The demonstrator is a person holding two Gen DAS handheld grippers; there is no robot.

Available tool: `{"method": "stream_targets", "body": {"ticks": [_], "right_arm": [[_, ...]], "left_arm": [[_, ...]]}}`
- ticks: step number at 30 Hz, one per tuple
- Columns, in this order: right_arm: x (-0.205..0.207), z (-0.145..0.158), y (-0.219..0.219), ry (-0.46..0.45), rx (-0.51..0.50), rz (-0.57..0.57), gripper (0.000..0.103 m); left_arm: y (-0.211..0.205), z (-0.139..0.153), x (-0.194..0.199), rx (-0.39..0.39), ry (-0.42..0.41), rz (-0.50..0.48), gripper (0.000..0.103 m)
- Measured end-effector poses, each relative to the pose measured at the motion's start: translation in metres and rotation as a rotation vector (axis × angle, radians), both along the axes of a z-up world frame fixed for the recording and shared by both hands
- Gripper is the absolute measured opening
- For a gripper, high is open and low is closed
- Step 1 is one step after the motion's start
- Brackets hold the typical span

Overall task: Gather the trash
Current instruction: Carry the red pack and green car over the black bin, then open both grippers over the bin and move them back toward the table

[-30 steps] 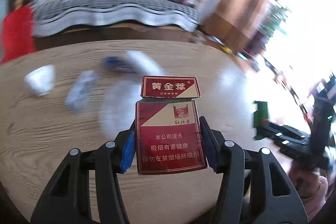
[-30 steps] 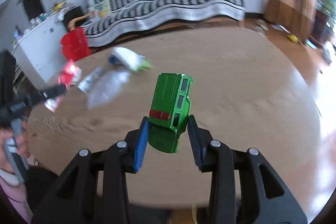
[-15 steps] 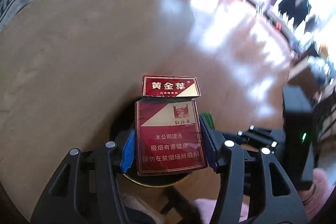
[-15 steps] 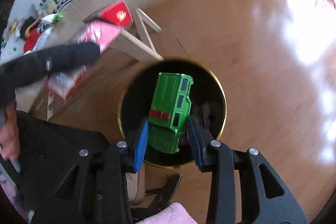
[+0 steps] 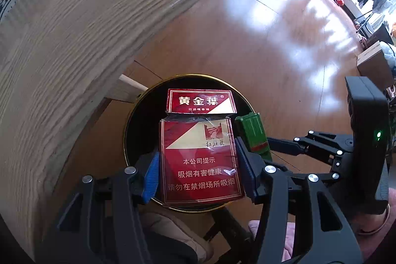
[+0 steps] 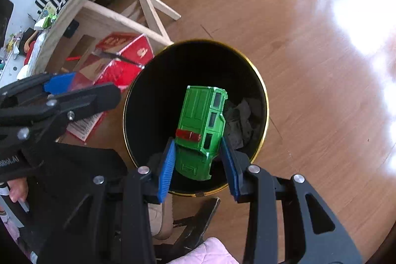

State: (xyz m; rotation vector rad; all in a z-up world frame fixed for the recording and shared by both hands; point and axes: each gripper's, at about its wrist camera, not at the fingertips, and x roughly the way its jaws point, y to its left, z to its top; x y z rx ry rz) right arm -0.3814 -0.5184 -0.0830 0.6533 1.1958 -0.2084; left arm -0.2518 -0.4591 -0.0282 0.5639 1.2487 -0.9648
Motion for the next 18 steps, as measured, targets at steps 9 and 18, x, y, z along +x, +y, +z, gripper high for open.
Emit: {"method": "stream_targets", "body": {"ticks": [9,18], "right_arm": [[0.009,0.0,0.001,0.006,0.001,0.002,0.037],[0.007,0.002,0.005,0.004,-0.006,0.006,0.038]], "left_arm": [[0.004,-0.009,0.0,0.001,0.011,-0.002,0.054],[0.008,-0.008,0.006,0.004,0.036,-0.012,0.054]]}}
